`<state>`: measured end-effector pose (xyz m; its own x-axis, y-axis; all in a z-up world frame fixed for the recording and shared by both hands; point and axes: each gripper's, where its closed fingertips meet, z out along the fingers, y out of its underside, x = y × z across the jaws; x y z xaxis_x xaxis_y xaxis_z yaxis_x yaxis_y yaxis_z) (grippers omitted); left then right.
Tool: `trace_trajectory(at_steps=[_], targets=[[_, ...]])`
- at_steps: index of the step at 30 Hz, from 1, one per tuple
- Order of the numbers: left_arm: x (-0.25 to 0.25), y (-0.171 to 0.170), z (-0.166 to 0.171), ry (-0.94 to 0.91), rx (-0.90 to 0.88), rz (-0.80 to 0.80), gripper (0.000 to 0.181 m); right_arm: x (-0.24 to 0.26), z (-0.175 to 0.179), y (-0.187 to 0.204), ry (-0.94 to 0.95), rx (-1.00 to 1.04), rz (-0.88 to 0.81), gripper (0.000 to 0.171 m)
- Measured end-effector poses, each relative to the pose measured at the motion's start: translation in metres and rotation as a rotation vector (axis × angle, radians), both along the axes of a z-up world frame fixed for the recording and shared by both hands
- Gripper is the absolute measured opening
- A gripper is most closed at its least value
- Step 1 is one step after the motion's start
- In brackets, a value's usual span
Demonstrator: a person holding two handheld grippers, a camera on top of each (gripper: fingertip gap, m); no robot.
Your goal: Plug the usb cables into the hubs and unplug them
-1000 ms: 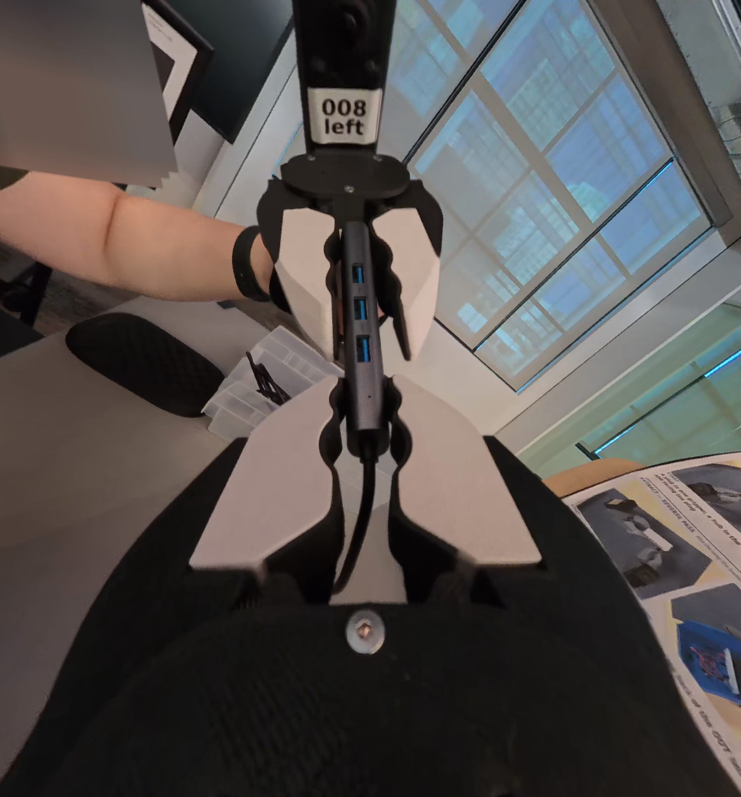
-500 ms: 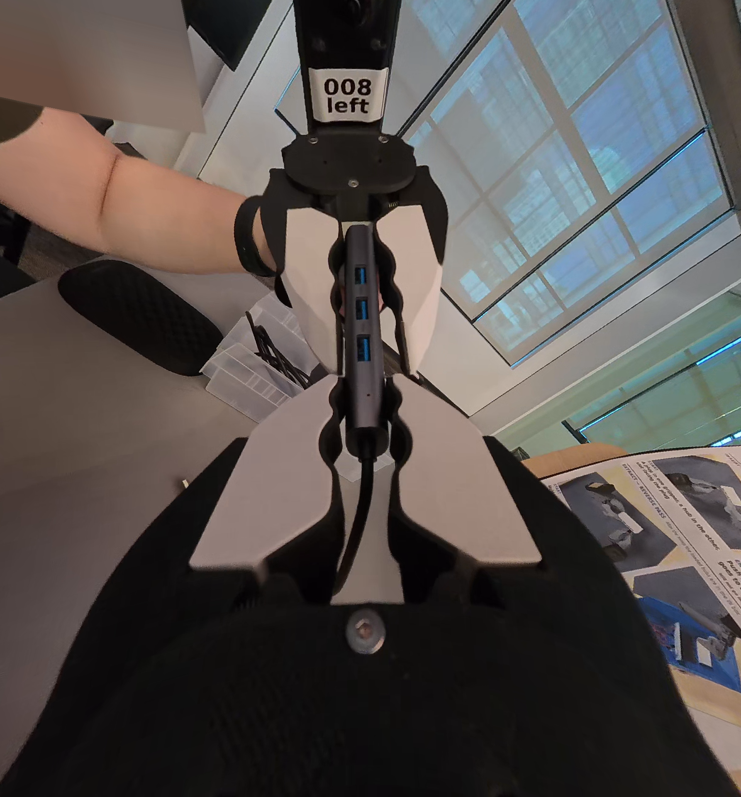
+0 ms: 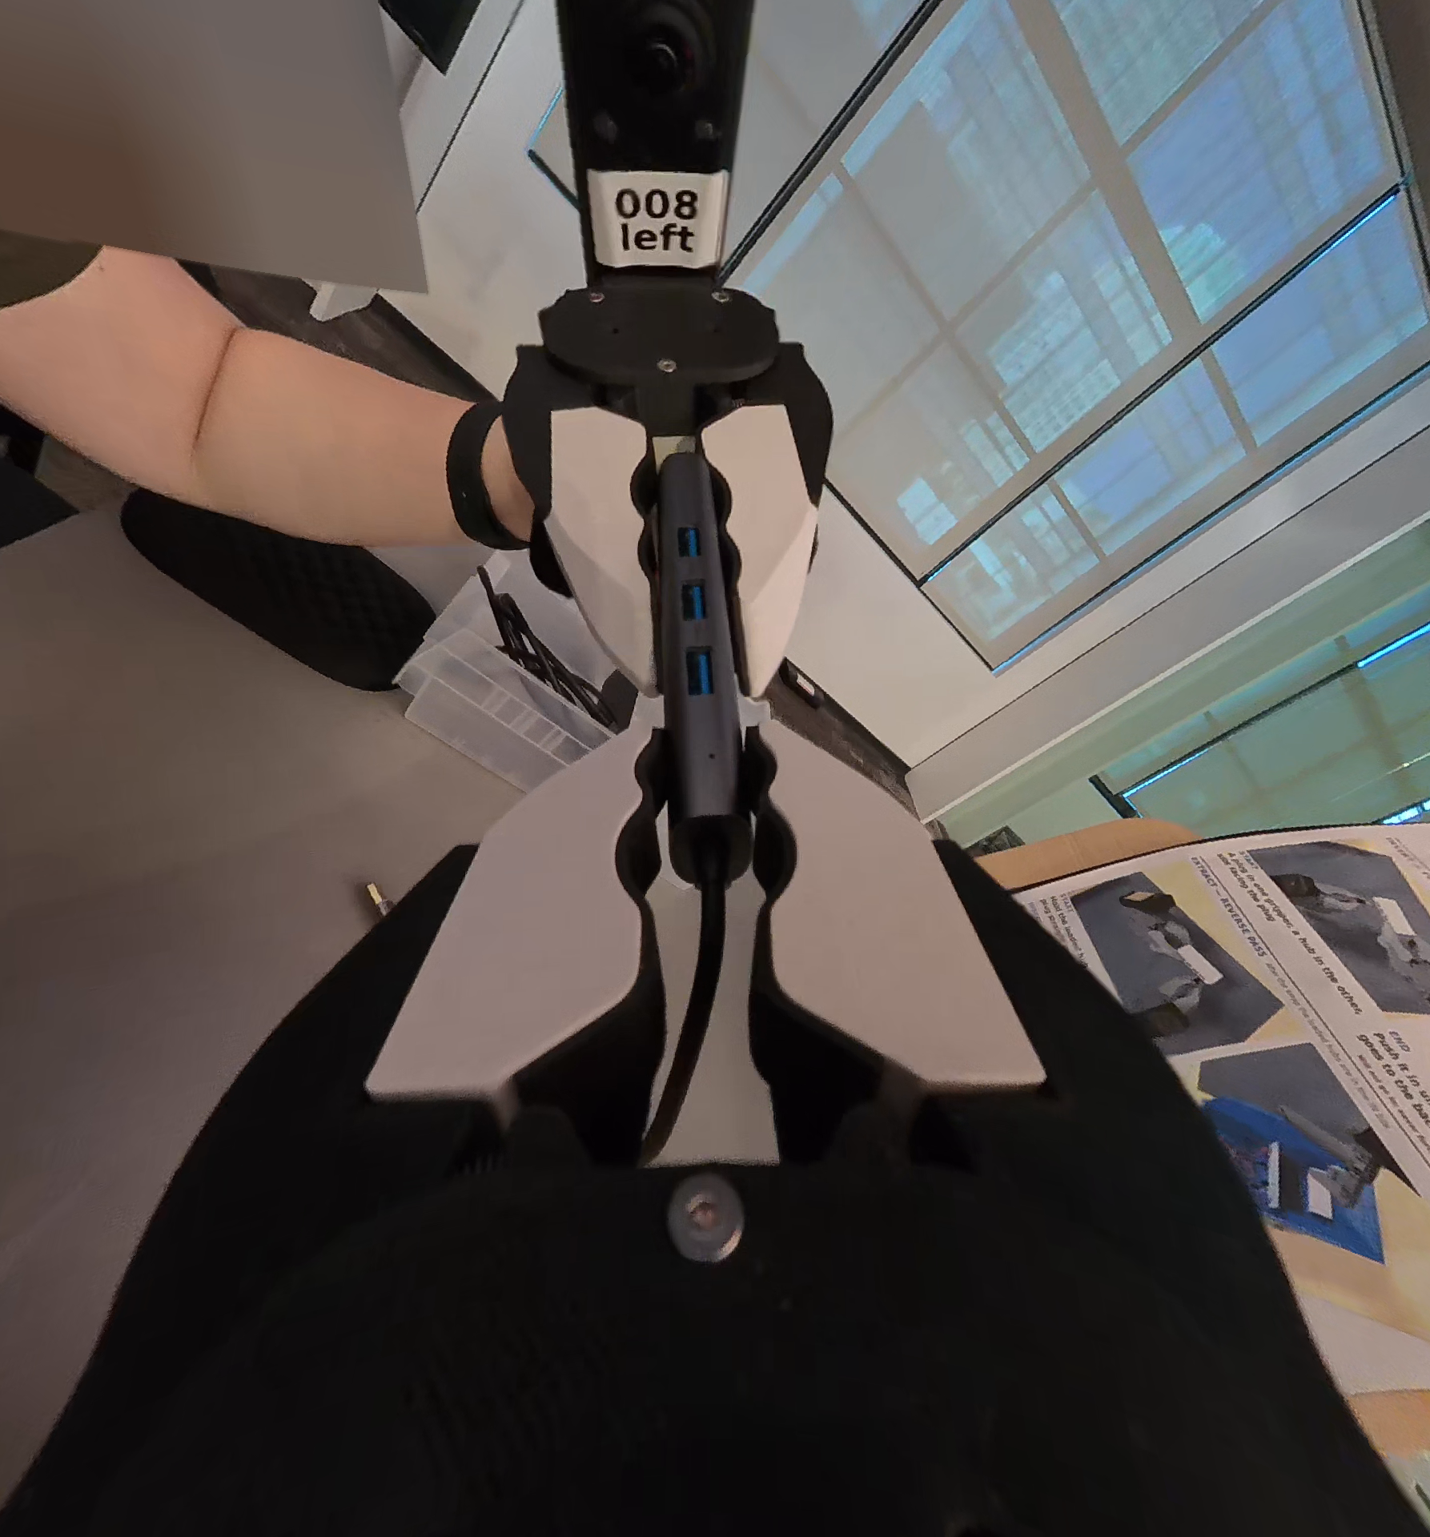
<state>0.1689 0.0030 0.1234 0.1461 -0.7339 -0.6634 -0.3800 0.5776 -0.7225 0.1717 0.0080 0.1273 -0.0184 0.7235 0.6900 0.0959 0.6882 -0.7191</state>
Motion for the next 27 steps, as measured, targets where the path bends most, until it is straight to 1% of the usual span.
trace_trajectory(at_steps=[4,6,9,12,15,18,21,24,27], targets=[[-0.001,0.004,-0.004,-0.015,0.037,-0.008,0.019,-0.002,-0.006,0.004,-0.012,-0.051,0.025,0.019],[-0.003,0.007,-0.010,-0.019,0.015,-0.006,0.018,-0.004,-0.013,0.007,-0.038,-0.070,0.024,0.018],[-0.008,0.012,-0.028,-0.023,-0.051,-0.017,0.017,-0.009,-0.028,0.013,-0.104,-0.090,0.020,0.018],[-0.012,0.020,-0.040,-0.078,-0.076,-0.053,0.017,-0.013,-0.039,0.021,-0.137,-0.108,0.002,0.018],[-0.015,0.034,-0.054,-0.042,-0.096,-0.010,0.016,-0.015,-0.053,0.034,-0.174,-0.126,-0.033,0.019],[-0.016,0.044,-0.059,0.000,-0.013,0.071,0.016,-0.016,-0.059,0.045,-0.163,-0.141,-0.038,0.020],[-0.015,0.049,-0.063,0.028,0.015,0.121,0.016,-0.015,-0.065,0.051,-0.152,-0.108,-0.032,0.020],[-0.016,0.051,-0.069,0.049,0.006,0.128,0.016,-0.016,-0.070,0.052,-0.162,-0.113,-0.029,0.020],[-0.018,0.048,-0.067,0.034,-0.038,0.104,0.016,-0.018,-0.068,0.049,-0.136,-0.127,-0.005,0.020]])
